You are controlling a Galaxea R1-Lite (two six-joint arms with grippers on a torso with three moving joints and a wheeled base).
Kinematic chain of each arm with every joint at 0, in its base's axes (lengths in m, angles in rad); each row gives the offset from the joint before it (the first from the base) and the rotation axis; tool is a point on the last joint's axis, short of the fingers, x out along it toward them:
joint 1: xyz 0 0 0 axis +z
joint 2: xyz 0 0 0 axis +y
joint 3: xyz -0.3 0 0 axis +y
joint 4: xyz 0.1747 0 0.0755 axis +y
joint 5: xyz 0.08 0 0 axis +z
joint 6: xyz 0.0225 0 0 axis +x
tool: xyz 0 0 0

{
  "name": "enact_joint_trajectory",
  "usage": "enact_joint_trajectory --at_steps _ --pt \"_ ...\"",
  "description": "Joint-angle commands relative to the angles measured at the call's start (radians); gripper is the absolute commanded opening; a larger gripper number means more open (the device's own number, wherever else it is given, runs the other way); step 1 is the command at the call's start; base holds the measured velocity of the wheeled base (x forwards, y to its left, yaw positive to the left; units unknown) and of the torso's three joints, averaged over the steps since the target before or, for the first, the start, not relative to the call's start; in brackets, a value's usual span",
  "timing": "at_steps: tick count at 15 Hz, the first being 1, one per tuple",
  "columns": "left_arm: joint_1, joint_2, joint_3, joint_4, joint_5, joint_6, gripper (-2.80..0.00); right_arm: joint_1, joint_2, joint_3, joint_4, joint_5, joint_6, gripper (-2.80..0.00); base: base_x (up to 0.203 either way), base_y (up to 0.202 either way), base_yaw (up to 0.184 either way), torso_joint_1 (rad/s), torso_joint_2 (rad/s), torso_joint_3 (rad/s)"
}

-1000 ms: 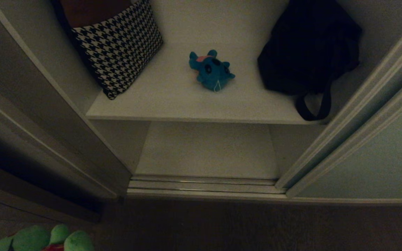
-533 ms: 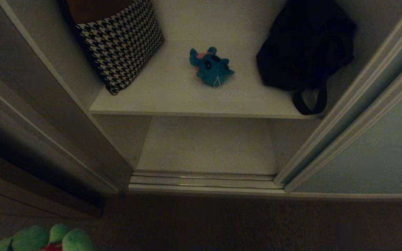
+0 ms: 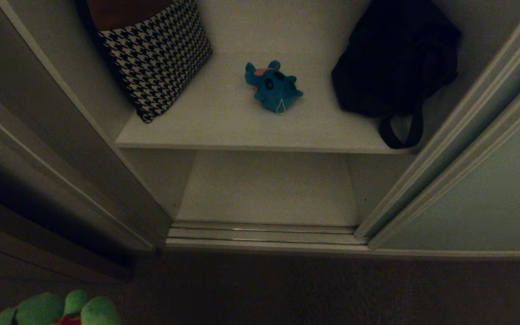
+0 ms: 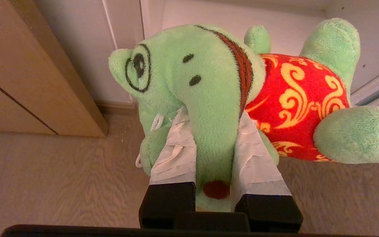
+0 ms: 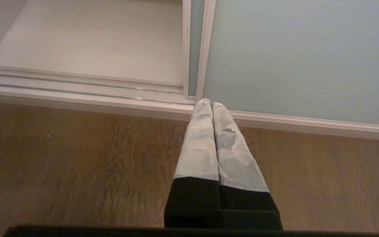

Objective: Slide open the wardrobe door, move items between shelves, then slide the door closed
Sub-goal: Place the green doll on the lower shelf

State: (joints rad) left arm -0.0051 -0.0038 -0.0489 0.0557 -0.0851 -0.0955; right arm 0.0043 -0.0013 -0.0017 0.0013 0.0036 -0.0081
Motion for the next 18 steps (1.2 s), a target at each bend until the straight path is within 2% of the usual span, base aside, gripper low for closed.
enact_joint_trajectory --at_steps 1,5,18 --pt "0.001 0.004 -0.002 0.001 -0.001 -0.003 -2.80 0.000 -0.001 0.000 0.000 0.001 -0.001 -2.80 0.000 0.000 0.000 0.000 0.00 0.000" --pt "0.001 0.004 -0.002 0.003 -0.001 -0.003 -2.80 0.000 0.000 0.000 0.000 0.001 0.000 -2.80 0.000 0.000 0.000 -0.001 0.00 -0.095" --pt "0.002 0.004 -0.005 0.016 -0.002 -0.041 -2.80 0.000 -0.002 0.000 -0.001 0.000 0.000 -2.80 0.000 0.000 0.000 0.002 0.00 -0.194"
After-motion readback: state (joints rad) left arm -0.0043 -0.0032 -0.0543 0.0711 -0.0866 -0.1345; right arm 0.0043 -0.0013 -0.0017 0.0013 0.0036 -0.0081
